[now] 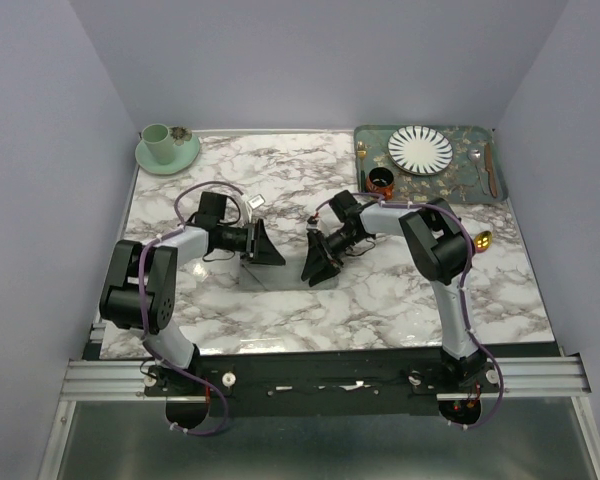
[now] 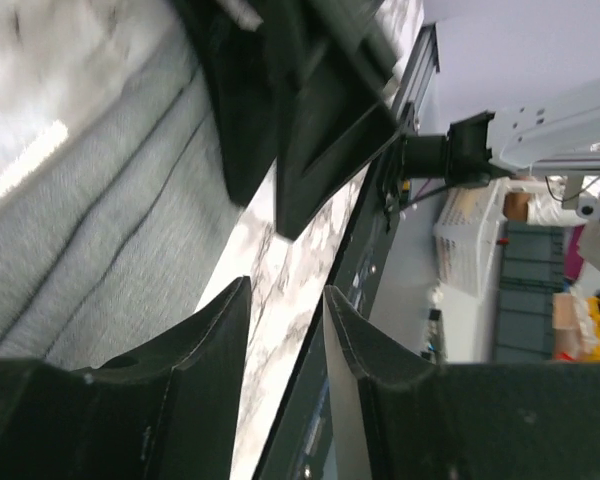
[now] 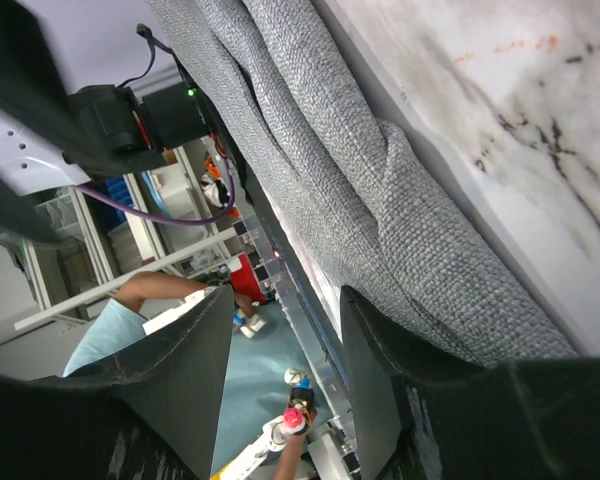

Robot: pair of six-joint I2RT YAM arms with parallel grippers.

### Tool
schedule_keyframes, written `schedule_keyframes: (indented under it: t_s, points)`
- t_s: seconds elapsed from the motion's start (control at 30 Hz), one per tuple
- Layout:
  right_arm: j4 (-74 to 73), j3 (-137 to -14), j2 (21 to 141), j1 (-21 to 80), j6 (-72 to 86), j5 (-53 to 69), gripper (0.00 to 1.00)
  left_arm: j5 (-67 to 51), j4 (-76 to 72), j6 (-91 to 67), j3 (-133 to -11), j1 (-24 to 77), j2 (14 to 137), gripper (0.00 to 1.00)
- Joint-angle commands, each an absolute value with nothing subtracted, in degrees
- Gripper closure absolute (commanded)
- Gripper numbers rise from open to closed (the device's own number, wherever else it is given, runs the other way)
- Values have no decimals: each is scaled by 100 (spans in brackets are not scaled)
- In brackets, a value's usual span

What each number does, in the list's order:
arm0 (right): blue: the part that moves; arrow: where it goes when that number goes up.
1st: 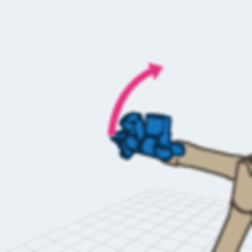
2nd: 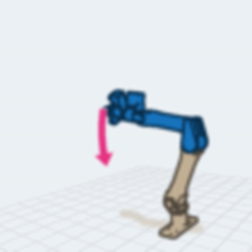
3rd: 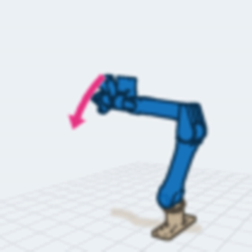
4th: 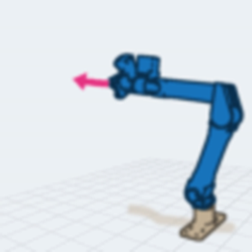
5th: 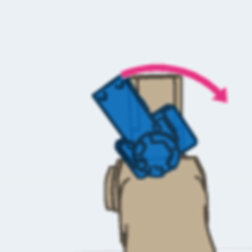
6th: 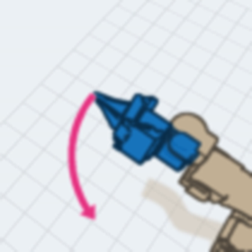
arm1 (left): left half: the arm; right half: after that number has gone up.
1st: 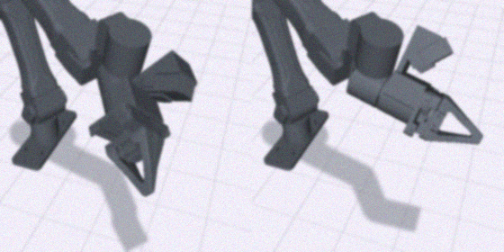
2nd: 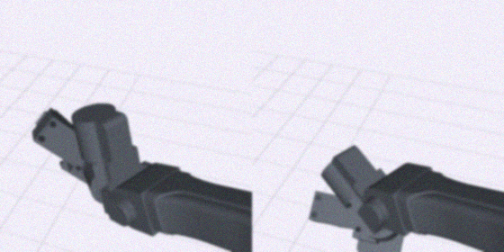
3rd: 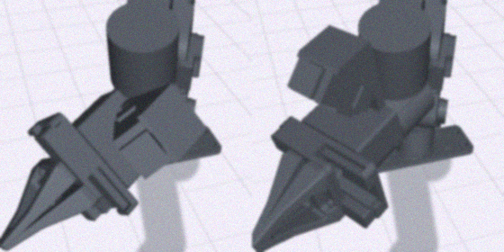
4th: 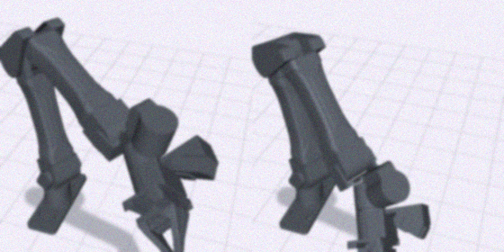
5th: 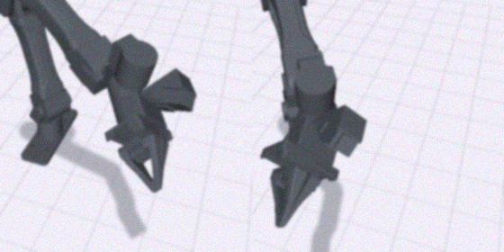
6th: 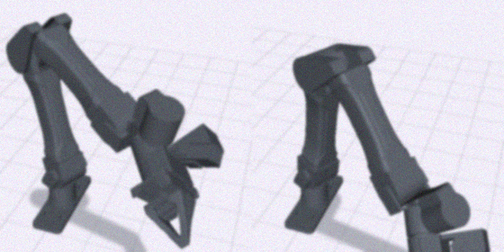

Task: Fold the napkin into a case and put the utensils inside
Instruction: Smooth out the smaller rectangle-folded napkin at the center of the board, then pick up the top corner of the smaller rectangle folded napkin from the folded napkin.

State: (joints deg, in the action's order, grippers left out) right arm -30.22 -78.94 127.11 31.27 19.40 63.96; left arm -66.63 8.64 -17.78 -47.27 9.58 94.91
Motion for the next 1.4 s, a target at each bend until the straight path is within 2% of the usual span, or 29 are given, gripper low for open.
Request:
schedule_keyframes:
  t_s: [0.0, 0.13, 0.23, 0.4, 0.67, 0.83, 0.93, 1.1, 1.37]
  points:
    - [-2830, -7708, 13078, 3085, 1960, 5906, 45, -6707, 1063, -1319, -4377, 923, 10343, 58]
    - [-2839, -7664, 13131, 3085, 1916, 5880, 46, -6373, 756, -1617, -4386, 494, 11300, 61]
    - [-2839, -7620, 13140, 3059, 1898, 5862, 46, -6346, 940, -1556, -4465, 247, 11575, 64]
    - [-2839, -7655, 13166, 3059, 1863, 5959, 47, -6337, 1344, -1283, -4491, 246, 11540, 64]
    - [-3444, -8041, 12149, 3059, 1118, 6450, 47, -6696, 2003, -353, -4421, 255, 10716, 63]
    - [-3735, -7910, 11269, 2980, 861, 6364, 50, -6504, 2415, 209, -4964, 571, 9337, 56]
    - [-3893, -7866, 11022, 2831, 818, 5960, 55, -5820, 2899, 982, -5667, 868, 9124, 53]
    - [-4104, -7787, 10960, 2585, 677, 5116, 64, -4994, 3242, 2380, -6616, 1590, 9289, 48]
    - [-4061, -7691, 11013, 2197, 791, 4544, 64, -4526, 3304, 3663, -7136, 2478, 10142, 43]
